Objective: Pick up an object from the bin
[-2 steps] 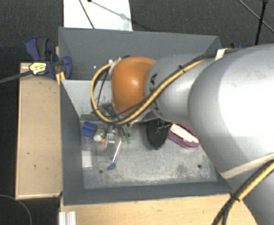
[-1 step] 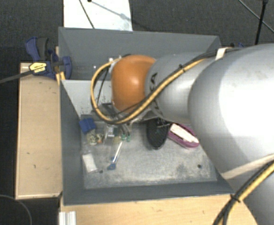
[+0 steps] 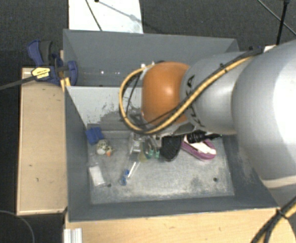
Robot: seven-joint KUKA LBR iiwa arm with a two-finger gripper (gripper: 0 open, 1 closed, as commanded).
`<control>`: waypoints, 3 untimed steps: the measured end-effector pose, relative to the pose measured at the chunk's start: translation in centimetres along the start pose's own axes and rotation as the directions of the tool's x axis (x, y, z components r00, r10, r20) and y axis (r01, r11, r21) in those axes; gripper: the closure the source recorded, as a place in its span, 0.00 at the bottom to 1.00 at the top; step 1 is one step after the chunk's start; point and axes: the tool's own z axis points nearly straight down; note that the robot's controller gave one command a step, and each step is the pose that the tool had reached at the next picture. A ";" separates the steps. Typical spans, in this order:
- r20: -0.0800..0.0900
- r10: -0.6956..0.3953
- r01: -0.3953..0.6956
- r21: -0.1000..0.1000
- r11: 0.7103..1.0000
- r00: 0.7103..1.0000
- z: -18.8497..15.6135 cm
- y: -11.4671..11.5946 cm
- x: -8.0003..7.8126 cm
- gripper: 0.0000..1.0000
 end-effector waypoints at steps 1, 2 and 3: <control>-0.001 0.000 0.000 -0.001 1.000 1.000 0.2 0.2 0.0 0.00; -0.002 -0.002 0.002 0.001 1.000 1.000 3.9 -4.4 5.2 0.00; -0.001 0.003 -0.003 -0.001 1.000 1.000 3.8 -4.3 5.1 1.00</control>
Offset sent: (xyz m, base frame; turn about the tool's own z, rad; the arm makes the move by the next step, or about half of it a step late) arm 0.0000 0.0000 0.0000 0.0000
